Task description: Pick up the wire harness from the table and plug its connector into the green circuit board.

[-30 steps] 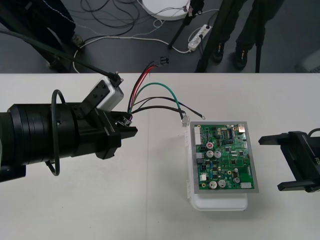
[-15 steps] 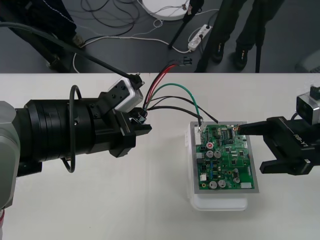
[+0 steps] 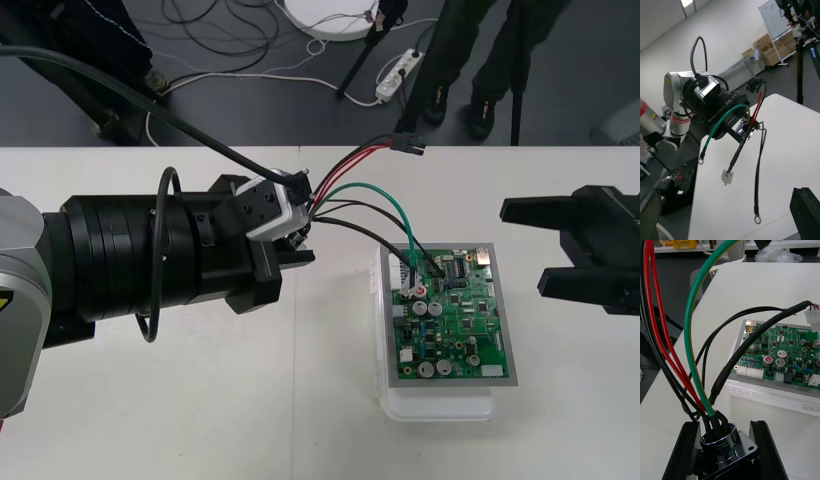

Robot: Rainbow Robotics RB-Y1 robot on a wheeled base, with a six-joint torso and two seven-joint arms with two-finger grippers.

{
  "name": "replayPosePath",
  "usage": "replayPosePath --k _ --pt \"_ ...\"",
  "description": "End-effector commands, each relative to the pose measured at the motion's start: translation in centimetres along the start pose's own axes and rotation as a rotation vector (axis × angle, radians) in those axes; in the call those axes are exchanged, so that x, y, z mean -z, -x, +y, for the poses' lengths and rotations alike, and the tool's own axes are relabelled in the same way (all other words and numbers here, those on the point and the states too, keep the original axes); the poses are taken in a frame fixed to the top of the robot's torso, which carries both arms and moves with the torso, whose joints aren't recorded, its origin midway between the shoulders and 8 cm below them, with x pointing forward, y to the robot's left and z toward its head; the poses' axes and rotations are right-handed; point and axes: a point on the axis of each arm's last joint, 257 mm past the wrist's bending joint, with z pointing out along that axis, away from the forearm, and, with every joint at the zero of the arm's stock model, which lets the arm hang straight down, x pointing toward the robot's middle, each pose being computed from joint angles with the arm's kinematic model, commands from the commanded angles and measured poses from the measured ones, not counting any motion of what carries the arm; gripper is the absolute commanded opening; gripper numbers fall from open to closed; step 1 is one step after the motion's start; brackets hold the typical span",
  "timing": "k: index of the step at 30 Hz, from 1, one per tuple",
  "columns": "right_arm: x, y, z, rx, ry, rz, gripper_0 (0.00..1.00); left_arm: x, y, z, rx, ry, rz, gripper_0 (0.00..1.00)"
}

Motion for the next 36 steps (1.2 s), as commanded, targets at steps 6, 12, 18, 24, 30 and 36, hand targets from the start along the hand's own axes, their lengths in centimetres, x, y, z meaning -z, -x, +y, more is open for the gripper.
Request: replayPosePath --k 6,12,18,24,30,36 --pt "-1.3 3.1 1.5 -0.099 -0.098 -0.100 1.00 0.5 4.5 1.5 -0.191 0.071 -0.108 0.00" --pt "-2.9 4.1 2.1 -0.108 -0.154 -0.152 1.00 0.1 4.5 2.5 -0.181 0.102 -0.118 0.00" --pt "-4.1 4.8 1.9 -0.083 -0.237 -0.177 1.00 -0.5 4.3 3.2 -0.157 0.117 -0.126 0.00" --pt "-4.9 6.4 1.4 -0.070 -0.338 -0.229 1.00 -0.9 4.0 3.6 -0.155 0.129 -0.126 0.00" --pt "-4.9 7.4 1.1 -0.078 -0.380 -0.261 1.00 -0.9 4.0 3.5 -0.155 0.128 -0.128 0.00" --pt "-4.3 7.8 -0.1 -0.088 -0.432 -0.285 1.00 -1.0 4.0 3.4 -0.157 0.124 -0.127 0.00"
